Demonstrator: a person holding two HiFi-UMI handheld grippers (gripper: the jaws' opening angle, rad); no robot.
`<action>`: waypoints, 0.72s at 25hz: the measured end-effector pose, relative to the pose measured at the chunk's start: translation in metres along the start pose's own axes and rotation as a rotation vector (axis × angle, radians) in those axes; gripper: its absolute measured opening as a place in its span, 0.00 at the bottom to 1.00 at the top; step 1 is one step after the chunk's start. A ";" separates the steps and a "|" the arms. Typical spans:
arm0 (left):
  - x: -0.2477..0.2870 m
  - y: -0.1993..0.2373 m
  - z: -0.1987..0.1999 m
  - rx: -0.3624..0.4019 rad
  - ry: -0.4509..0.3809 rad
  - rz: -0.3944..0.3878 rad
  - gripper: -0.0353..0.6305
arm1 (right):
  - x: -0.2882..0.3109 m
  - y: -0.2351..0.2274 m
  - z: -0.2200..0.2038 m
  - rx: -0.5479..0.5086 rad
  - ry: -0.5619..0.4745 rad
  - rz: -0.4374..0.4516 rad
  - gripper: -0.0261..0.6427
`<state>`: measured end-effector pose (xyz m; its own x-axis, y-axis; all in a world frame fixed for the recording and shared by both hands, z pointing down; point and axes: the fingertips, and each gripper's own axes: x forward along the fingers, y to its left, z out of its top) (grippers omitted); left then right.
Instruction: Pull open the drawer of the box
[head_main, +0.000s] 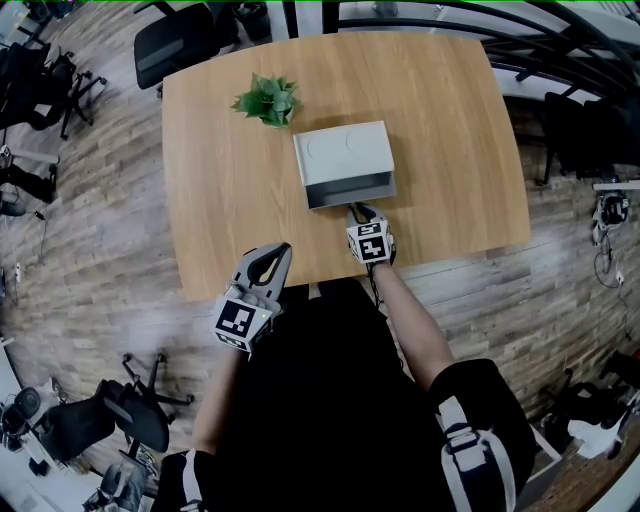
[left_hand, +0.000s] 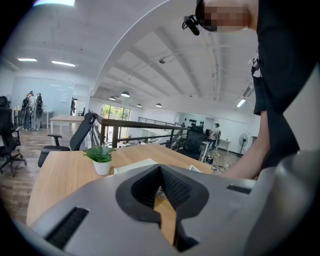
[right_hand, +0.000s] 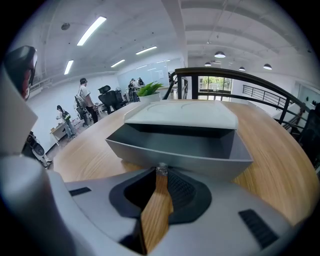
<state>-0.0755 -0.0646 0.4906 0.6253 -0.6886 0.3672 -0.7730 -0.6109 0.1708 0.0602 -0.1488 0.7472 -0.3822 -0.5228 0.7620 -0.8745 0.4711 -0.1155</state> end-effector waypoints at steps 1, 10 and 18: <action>0.001 -0.001 0.000 0.000 0.000 -0.001 0.09 | -0.001 0.000 0.000 0.000 -0.001 0.002 0.16; 0.006 -0.009 0.000 0.007 0.003 -0.011 0.09 | -0.006 0.002 -0.006 0.002 -0.014 0.007 0.16; 0.009 -0.018 0.000 0.013 0.000 -0.020 0.09 | -0.012 0.003 -0.014 -0.008 -0.017 0.012 0.16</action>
<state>-0.0556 -0.0596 0.4904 0.6405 -0.6763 0.3637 -0.7590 -0.6297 0.1658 0.0667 -0.1316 0.7465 -0.3978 -0.5293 0.7494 -0.8674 0.4830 -0.1194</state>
